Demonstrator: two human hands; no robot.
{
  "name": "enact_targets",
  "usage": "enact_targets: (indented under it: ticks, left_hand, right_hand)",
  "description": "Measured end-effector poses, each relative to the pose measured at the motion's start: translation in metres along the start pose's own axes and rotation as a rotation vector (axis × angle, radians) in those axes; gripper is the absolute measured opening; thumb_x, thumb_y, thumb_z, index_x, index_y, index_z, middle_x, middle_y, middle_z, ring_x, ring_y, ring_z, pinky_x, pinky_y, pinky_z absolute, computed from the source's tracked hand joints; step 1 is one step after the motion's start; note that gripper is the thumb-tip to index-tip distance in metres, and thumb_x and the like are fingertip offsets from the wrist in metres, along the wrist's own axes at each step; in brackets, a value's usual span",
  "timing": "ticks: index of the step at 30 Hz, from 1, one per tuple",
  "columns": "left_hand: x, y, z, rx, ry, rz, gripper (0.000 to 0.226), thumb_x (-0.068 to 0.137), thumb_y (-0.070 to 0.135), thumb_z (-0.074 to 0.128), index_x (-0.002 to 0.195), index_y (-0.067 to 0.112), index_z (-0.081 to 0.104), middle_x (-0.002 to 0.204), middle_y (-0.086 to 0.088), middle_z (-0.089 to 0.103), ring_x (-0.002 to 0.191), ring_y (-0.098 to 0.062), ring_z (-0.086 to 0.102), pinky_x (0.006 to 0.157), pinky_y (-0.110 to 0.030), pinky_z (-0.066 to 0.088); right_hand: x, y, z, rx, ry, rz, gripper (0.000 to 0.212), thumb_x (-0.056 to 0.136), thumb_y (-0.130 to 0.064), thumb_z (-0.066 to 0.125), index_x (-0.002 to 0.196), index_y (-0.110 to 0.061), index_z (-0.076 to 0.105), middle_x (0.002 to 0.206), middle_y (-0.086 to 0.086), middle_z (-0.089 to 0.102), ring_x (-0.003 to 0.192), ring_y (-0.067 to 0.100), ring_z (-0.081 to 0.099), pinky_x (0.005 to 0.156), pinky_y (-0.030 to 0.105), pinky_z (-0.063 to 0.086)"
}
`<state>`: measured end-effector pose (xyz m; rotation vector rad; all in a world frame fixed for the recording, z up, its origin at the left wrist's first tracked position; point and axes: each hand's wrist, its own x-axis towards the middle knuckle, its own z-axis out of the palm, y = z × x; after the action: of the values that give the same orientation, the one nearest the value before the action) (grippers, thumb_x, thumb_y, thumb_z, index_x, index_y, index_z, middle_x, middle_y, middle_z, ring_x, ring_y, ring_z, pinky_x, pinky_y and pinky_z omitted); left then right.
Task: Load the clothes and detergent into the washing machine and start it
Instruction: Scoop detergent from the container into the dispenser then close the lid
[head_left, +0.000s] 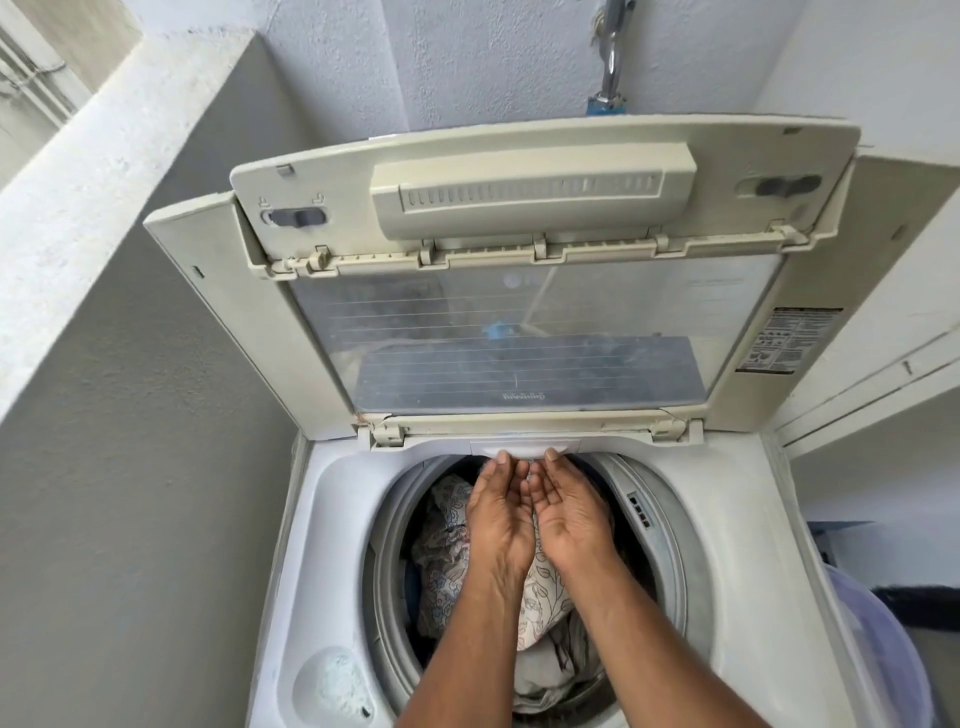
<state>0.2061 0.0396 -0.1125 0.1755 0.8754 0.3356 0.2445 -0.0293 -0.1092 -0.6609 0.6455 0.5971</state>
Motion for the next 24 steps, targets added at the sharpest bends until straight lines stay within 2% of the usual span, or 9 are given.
enact_targets:
  ticks: [5, 17, 24]
  left_hand:
    - [0.0, 0.001, 0.001, 0.057, -0.029, 0.0, 0.005, 0.099, 0.006, 0.066, 0.094, 0.009, 0.067, 0.08, -0.01, 0.067, 0.066, -0.016, 0.067, 0.057, -0.022, 0.059]
    - [-0.006, 0.006, 0.002, 0.11, -0.042, 0.025, 0.014, 0.103, 0.004, 0.059, 0.09, 0.009, 0.061, 0.076, -0.011, 0.064, 0.066, -0.016, 0.064, 0.059, -0.022, 0.06]
    - [-0.016, 0.0, -0.017, 0.12, -0.061, 0.036, 0.006, 0.099, 0.005, 0.062, 0.094, 0.007, 0.062, 0.077, -0.011, 0.065, 0.068, -0.017, 0.064, 0.063, -0.023, 0.061]
  right_hand:
    - [-0.001, -0.003, 0.0, -0.042, -0.031, 0.019, 0.009, 0.091, 0.005, 0.068, 0.09, -0.003, 0.072, 0.072, 0.009, 0.074, 0.062, 0.013, 0.07, 0.057, 0.02, 0.058]
    - [0.002, 0.002, -0.002, -0.054, -0.077, -0.006, 0.011, 0.098, 0.005, 0.061, 0.091, -0.002, 0.065, 0.076, 0.013, 0.069, 0.066, 0.017, 0.069, 0.061, 0.022, 0.06]
    - [-0.007, 0.011, -0.021, -0.008, -0.117, -0.003, 0.009, 0.093, 0.005, 0.062, 0.091, -0.004, 0.063, 0.077, 0.013, 0.067, 0.069, 0.018, 0.07, 0.064, 0.024, 0.061]
